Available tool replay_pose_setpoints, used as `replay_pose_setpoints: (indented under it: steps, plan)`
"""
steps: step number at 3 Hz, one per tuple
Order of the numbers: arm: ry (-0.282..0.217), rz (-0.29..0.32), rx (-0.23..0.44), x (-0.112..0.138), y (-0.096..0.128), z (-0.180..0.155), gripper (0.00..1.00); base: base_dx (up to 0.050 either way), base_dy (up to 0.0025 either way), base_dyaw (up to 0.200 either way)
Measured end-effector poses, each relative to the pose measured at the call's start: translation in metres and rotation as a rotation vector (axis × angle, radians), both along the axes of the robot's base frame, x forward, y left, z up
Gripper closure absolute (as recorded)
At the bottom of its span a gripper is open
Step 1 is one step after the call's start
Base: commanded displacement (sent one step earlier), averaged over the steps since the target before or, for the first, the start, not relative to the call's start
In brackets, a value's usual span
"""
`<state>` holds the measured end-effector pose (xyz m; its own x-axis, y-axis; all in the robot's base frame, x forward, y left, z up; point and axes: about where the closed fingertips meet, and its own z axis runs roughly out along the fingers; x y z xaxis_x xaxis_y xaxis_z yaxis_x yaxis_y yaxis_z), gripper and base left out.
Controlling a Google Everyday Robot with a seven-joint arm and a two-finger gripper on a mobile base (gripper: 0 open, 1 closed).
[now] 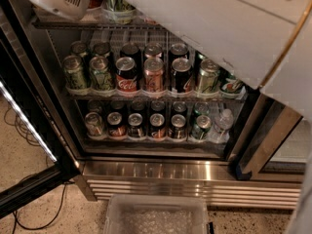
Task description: Pick blue plastic bottle from top shelf of fridge
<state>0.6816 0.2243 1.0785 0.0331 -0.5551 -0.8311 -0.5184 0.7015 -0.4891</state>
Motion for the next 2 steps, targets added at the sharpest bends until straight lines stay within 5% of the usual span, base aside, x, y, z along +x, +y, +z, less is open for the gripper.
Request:
replay_pose_setpoints:
  steps: [1,2]
  plan:
    - [0.014,-0.006,-0.003,0.0036,-0.0033,-0.0043,0.37,0.000,0.00000,0.000]
    - [0.014,-0.006,-0.003,0.0034,-0.0025,-0.0043,0.56,0.000,0.00000,0.000]
